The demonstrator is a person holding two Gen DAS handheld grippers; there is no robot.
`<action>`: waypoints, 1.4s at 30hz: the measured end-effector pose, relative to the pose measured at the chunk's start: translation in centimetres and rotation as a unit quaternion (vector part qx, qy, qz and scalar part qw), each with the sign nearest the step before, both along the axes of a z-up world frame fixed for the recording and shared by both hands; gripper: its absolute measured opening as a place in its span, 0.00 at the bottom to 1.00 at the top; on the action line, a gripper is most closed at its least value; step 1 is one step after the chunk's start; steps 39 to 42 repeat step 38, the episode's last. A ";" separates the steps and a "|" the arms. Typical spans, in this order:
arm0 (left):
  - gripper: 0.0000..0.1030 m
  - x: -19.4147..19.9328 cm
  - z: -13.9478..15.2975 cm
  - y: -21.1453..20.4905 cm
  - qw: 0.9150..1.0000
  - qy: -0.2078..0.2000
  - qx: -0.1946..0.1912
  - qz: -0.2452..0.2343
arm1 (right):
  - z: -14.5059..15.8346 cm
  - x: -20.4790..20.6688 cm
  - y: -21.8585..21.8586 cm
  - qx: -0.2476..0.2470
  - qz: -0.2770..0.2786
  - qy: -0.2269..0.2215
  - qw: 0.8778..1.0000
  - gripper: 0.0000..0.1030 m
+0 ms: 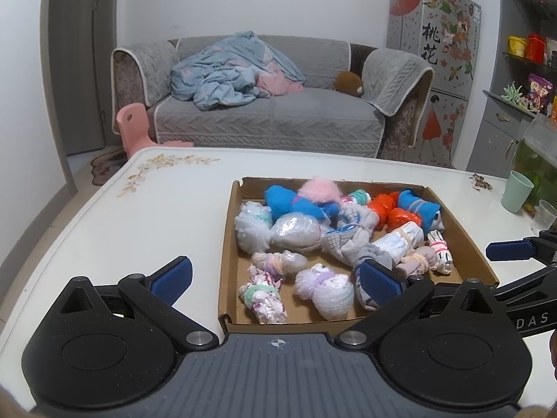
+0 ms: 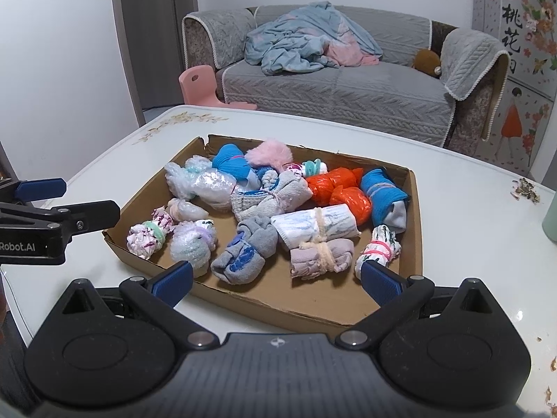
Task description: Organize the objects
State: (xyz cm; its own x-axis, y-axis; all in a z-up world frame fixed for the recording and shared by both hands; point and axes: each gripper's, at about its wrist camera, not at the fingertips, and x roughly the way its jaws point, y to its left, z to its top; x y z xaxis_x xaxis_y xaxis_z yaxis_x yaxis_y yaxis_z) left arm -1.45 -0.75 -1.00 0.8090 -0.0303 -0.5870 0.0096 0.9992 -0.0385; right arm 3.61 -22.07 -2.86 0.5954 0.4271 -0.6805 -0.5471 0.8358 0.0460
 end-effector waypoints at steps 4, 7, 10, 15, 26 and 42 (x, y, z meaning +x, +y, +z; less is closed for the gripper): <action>1.00 0.2 0.0 0.4 1.000 -0.001 -0.004 0.002 | -0.1 0.1 0.1 0.001 0.000 0.001 1.000 0.99; 1.00 0.3 0.0 0.6 1.000 -0.003 -0.004 0.002 | -0.3 0.3 0.1 -0.001 0.001 0.003 1.000 0.99; 1.00 0.4 0.1 0.8 1.000 -0.004 -0.009 0.001 | -0.3 0.3 0.1 -0.001 0.001 0.004 1.000 0.99; 1.00 0.4 0.3 0.8 1.000 -0.008 0.002 0.001 | -0.3 0.3 0.0 0.001 0.003 0.004 1.000 0.99; 1.00 0.2 0.5 0.2 1.000 -0.013 0.024 0.002 | -0.4 0.3 -0.1 0.003 0.007 0.005 1.000 0.99; 1.00 0.1 1.8 0.4 0.999 -0.032 0.026 0.008 | -0.2 0.0 0.5 0.002 0.013 0.005 1.000 0.99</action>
